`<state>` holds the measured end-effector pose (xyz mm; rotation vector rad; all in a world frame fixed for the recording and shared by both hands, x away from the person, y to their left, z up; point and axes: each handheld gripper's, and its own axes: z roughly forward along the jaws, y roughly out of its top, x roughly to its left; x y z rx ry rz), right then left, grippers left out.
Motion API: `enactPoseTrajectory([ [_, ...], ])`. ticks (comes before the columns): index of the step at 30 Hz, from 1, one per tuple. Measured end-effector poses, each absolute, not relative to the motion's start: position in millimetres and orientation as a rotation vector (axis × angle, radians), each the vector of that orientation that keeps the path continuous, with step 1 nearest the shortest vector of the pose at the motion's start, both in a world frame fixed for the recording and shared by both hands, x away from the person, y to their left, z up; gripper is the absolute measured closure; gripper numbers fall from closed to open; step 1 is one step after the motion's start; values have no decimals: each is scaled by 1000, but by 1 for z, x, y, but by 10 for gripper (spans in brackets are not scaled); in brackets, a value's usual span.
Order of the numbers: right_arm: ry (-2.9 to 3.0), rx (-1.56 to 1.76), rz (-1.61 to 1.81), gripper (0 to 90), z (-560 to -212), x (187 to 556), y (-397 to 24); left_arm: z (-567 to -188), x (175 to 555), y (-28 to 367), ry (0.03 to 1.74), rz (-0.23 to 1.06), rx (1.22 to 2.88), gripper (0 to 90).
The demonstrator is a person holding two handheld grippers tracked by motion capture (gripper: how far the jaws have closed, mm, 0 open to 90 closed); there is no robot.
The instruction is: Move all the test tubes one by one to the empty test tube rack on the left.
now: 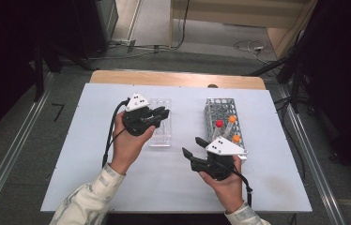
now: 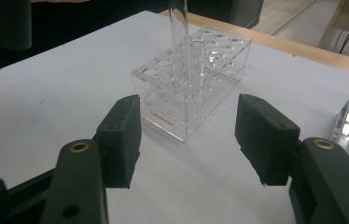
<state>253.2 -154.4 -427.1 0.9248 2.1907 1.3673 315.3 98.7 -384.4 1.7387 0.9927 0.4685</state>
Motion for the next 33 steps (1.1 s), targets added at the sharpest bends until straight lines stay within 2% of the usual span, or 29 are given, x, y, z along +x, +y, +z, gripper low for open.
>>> enactPoseTrajectory([
  [15, 2192, 923, 1373, 372, -429, 254, -155, -420, 318, 86, 998, 506, 1810, 773],
  [24, 2198, 923, 1369, 373, -429, 253, -154, -429, 317, 80, 999, 534, 1853, 763],
  [31, 2199, 922, 1367, 372, -429, 254, -155, -429, 316, 82, 1002, 513, 1835, 694],
  [33, 2197, 919, 1373, 370, -429, 253, -155, -426, 315, 84, 1000, 489, 1814, 651],
])
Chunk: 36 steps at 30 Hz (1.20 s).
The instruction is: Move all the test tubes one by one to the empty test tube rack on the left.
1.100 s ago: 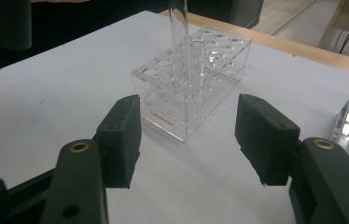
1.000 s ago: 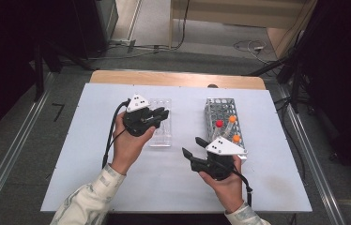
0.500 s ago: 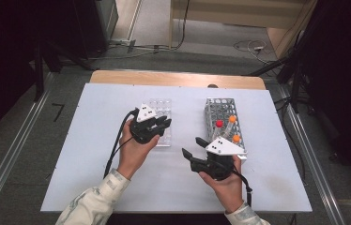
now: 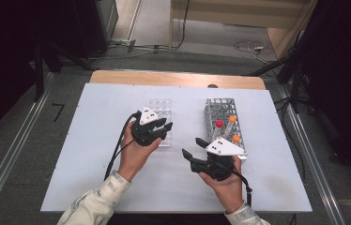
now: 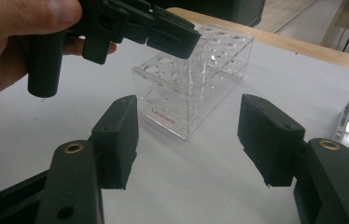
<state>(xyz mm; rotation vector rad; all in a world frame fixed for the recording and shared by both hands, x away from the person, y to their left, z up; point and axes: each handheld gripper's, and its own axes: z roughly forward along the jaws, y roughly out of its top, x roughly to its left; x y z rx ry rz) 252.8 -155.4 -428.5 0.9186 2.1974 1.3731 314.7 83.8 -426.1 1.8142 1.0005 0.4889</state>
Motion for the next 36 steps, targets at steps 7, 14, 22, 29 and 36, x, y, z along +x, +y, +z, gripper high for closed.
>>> enactPoseTrajectory([
  [7, 2194, 909, 1395, 337, -424, 245, -165, -419, 309, 91, 1007, 403, 1759, 448],
  [14, 2163, 920, 1410, 302, -415, 228, -188, -418, 308, 95, 1015, 383, 1738, 262],
  [22, 2114, 953, 1403, 298, -413, 219, -213, -417, 309, 100, 1032, 389, 1724, 202],
  [29, 2071, 978, 1398, 299, -409, 217, -228, -417, 309, 102, 1033, 394, 1728, 189],
  [36, 2041, 1015, 1372, 299, -411, 218, -242, -418, 309, 103, 1040, 393, 1734, 183],
])
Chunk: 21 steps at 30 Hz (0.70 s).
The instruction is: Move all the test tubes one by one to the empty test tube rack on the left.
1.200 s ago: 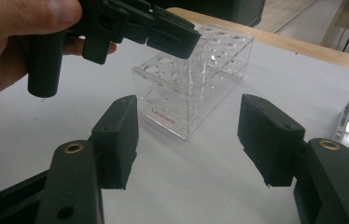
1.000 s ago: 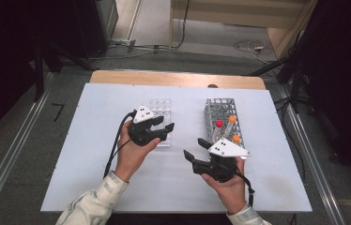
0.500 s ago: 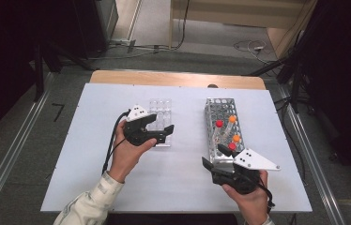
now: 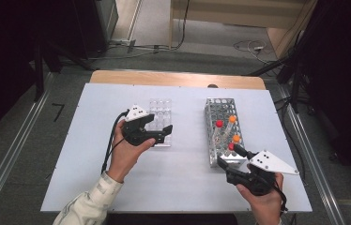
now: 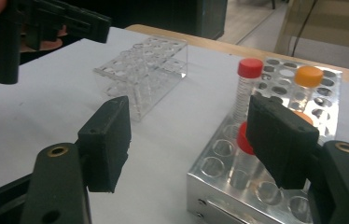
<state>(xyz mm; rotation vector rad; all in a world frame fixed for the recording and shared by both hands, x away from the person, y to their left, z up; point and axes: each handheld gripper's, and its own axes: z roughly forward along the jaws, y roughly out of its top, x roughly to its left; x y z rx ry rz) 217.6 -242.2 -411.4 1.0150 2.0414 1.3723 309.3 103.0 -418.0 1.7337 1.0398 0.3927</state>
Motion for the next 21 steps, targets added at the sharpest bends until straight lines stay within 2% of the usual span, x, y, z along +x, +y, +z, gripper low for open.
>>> enactPoseTrajectory([
  [21, 2027, 1118, 1314, 338, -430, 232, -262, -419, 309, 103, 1046, 398, 1735, 187],
])
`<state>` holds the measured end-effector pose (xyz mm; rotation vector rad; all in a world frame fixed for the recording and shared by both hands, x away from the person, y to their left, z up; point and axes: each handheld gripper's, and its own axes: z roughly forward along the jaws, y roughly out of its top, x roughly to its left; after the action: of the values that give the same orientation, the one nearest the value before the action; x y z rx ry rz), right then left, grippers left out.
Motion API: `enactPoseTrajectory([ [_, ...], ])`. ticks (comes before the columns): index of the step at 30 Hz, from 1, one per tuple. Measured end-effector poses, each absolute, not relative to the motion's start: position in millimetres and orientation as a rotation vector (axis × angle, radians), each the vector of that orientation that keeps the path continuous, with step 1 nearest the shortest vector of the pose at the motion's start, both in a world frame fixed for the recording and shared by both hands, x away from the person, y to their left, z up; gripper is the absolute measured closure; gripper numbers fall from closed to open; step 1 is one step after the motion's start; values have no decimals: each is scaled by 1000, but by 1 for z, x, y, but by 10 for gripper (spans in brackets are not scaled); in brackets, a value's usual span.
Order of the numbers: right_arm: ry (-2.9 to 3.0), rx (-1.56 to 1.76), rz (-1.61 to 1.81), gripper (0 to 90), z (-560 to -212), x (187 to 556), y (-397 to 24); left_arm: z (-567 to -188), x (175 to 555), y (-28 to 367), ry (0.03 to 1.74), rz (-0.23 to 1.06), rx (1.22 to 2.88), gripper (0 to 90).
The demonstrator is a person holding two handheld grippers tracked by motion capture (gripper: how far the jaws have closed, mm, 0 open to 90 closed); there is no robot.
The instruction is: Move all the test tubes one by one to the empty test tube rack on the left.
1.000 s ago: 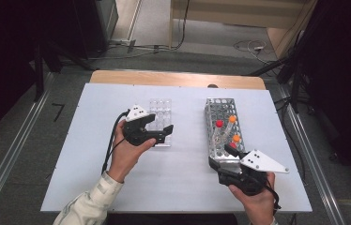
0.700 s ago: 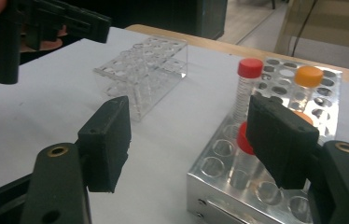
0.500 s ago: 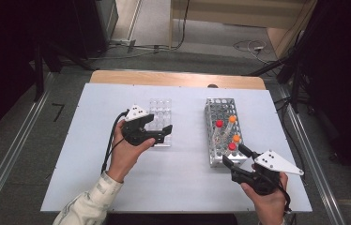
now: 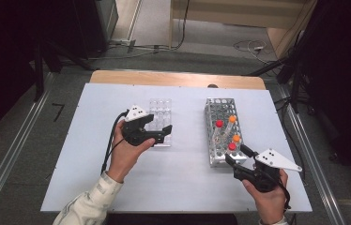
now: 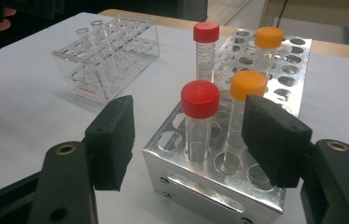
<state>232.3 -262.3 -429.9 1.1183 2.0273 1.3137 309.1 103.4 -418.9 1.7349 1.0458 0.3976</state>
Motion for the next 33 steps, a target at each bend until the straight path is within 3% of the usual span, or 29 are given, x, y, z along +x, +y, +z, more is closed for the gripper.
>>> enactPoseTrajectory([
  [11, 2049, 1120, 1294, 388, -437, 236, -261, -420, 309, 103, 1048, 398, 1742, 188],
  [33, 2076, 1130, 1237, 716, -458, 254, -256, -420, 308, 102, 1047, 399, 1735, 192],
])
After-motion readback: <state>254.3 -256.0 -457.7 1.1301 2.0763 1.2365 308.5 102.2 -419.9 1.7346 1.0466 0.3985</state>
